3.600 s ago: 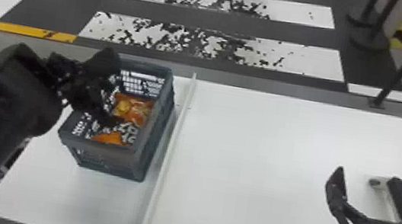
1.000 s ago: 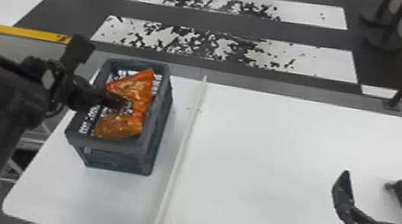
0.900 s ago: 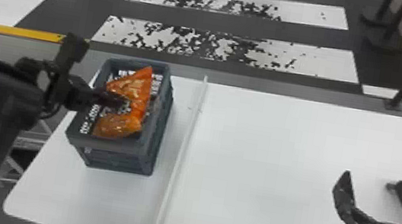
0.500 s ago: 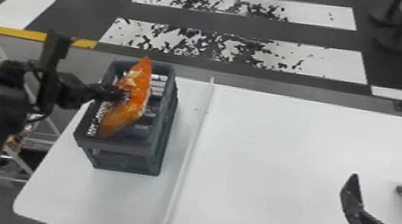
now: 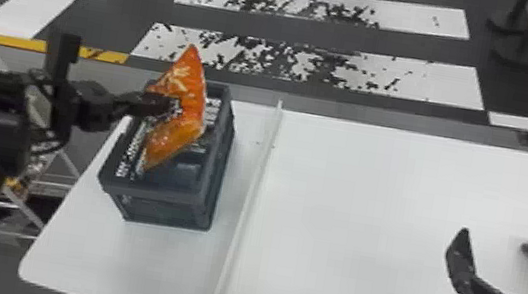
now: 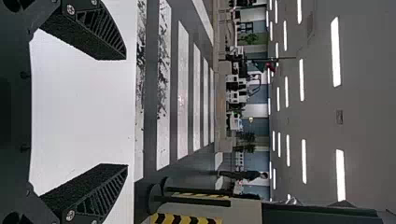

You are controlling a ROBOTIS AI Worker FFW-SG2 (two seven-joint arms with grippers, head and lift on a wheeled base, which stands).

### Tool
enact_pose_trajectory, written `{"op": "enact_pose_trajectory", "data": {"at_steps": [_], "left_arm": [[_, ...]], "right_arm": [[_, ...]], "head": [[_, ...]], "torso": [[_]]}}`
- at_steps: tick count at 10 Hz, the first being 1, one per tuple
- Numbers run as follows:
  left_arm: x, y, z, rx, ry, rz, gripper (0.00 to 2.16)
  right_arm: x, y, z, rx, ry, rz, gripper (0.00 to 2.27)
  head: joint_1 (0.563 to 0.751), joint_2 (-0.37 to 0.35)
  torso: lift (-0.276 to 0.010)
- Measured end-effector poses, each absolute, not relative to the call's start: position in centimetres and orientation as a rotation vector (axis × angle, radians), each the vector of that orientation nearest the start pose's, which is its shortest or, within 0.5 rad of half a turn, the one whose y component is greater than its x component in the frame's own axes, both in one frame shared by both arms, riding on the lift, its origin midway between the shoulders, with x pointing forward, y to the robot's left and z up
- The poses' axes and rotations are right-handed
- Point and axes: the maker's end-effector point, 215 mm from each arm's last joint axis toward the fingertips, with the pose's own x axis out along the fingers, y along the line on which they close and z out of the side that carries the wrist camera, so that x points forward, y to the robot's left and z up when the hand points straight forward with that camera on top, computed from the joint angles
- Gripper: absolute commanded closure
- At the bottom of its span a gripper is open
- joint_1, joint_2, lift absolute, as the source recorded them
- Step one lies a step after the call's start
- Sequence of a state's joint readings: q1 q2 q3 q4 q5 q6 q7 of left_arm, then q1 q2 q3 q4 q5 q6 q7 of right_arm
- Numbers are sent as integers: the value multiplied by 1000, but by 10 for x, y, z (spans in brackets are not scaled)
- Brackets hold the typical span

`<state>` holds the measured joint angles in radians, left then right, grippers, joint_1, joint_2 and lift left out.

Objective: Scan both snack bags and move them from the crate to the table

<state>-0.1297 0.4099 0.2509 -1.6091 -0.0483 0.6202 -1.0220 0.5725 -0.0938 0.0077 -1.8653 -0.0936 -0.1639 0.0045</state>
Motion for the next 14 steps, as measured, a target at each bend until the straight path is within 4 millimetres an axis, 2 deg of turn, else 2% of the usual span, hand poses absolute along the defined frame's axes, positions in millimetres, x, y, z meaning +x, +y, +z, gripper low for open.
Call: {"op": "enact_pose_trajectory", "data": {"at_steps": [4,5,7,10,12,14], "left_arm": [[547,313,-324,48,436,-648,2128],[551,294,-320,23,417,-664,2128],[561,236,-321,16,405,-721,2132],[574,126,-328,19,406,-845,2132],[566,57,-349,53,437,-926,2132],[543,0,-379,79,473,-999,2132]], "right_arm": [[406,-240,-417,13,115,34,117],[406,-241,-416,13,114,33,117],[407,-241,-414,14,110,33,117],[403,-243,-410,13,105,26,117],[401,-244,-407,14,101,24,120],[401,-244,-403,15,98,23,120]], "head": [[695,91],[695,67],[695,13],[695,-129],[695,-197],[695,-274]], "torso": [[-35],[-35],[-35],[-35],[-35],[-35]]}}
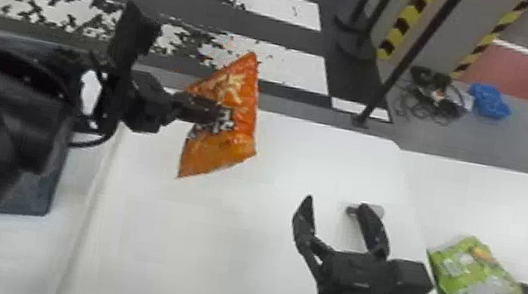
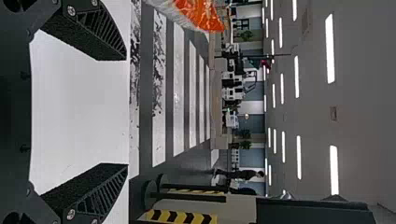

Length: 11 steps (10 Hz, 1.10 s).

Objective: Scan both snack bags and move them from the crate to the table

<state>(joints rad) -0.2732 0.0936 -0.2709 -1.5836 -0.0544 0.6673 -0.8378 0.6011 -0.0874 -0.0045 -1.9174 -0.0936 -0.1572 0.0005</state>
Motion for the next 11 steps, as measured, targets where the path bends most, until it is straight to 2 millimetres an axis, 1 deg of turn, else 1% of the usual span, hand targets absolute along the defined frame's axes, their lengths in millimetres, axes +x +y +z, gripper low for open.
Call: {"op": "enact_pose_trajectory", "data": {"at_steps": [1,2,3,4,5,6,7,8,9,11], "left_arm": [[528,-26,-395,91,489,-1043,2132],[516,-49,-410,101,505,-1074,2135],[507,-66,-423,113,516,-1090,2135],[503,-77,-439,136,530,-1079,2128],[497,-86,-457,159,548,-1080,1757],[495,-93,-467,175,553,-1075,718],[495,-99,-470,173,543,-1067,-2],[496,-100,-472,166,536,-1054,-2],[498,-97,-473,153,532,-1038,29],[502,-84,-465,103,512,-1014,36]], "right_arm": [[401,-244,-401,15,101,22,120],[401,-244,-401,15,103,21,120],[401,-244,-400,15,104,21,124],[401,-242,-399,16,108,23,124],[399,-237,-399,25,121,28,124],[398,-231,-401,32,129,30,124],[398,-229,-402,33,131,28,124],[399,-230,-404,31,135,23,124],[400,-234,-406,27,138,15,124],[401,-237,-410,25,148,10,124]], "head": [[695,-311],[695,-329],[695,-350],[695,-350],[695,-350],[695,-350],[695,-350],[695,-350],[695,-350],[695,-350]], "torso": [[-35],[-35],[-35],[-35],[-35],[-35],[-35],[-35],[-35],[-35]]}}
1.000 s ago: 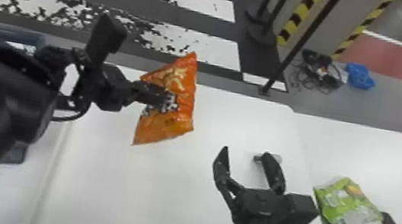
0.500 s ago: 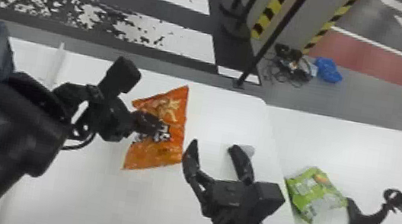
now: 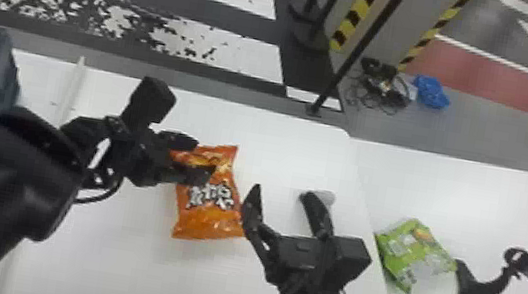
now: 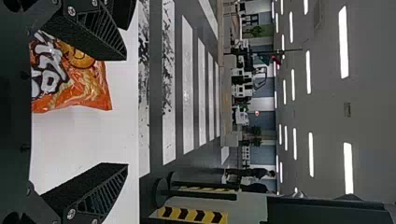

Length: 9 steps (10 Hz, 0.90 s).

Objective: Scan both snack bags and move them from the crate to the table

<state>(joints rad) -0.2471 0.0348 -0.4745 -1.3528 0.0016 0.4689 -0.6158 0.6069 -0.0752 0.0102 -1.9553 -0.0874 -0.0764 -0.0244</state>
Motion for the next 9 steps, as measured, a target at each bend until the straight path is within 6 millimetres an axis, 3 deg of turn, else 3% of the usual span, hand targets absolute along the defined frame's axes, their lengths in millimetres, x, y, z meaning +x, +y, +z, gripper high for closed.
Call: {"op": "enact_pose_trajectory", "data": {"at_steps": [2,4,6,9], "left_arm": [[510,-60,-437,66,429,-963,83],[525,-21,-398,42,304,-863,107],[535,42,-365,45,189,-687,134],[512,150,-337,60,116,-466,144]], "right_arm": [[401,-232,-413,28,158,20,124],[402,-227,-412,28,157,31,124],[404,-221,-413,26,162,45,124],[407,-220,-414,20,178,54,120]], "head": [[695,-350],[695,-291],[695,-227],[695,-89]], "torso": [[-35],[-35],[-35],[-35]]}}
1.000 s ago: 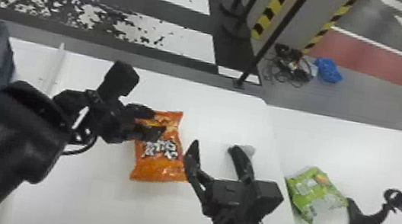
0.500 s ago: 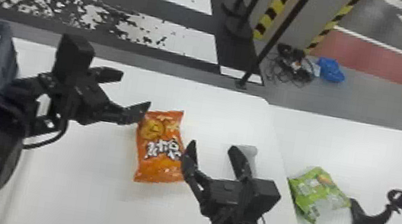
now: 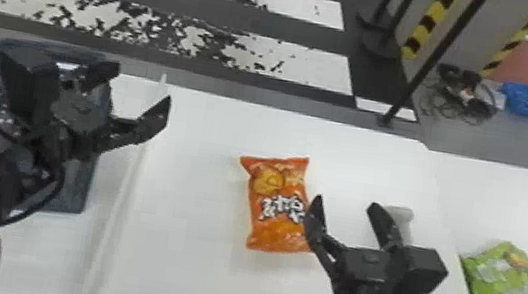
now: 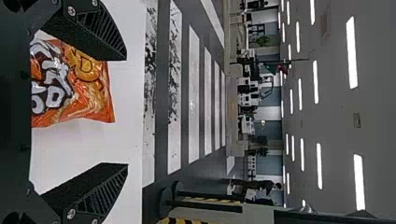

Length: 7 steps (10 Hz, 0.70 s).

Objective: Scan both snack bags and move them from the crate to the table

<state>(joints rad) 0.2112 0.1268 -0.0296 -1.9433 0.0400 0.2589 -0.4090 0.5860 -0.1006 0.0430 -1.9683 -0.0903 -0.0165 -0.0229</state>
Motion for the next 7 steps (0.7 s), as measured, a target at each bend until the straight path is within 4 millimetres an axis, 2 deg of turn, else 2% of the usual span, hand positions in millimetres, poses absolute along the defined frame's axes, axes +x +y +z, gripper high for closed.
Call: {"op": "enact_pose_trajectory", "data": {"at_steps": [2,3,5,7], "left_arm": [[489,200,-322,36,63,-393,144],[481,219,-324,34,61,-358,144],[467,236,-335,42,73,-337,147],[458,249,-344,63,87,-310,147]], "right_arm": [[409,-220,-420,19,209,55,124],[411,-221,-427,19,242,54,124],[415,-220,-446,26,329,65,144],[422,-226,-474,57,459,78,140]], "head": [[695,-34],[695,-6],[695,17],[695,27]], "torso": [[-35],[-35],[-35],[-35]]}}
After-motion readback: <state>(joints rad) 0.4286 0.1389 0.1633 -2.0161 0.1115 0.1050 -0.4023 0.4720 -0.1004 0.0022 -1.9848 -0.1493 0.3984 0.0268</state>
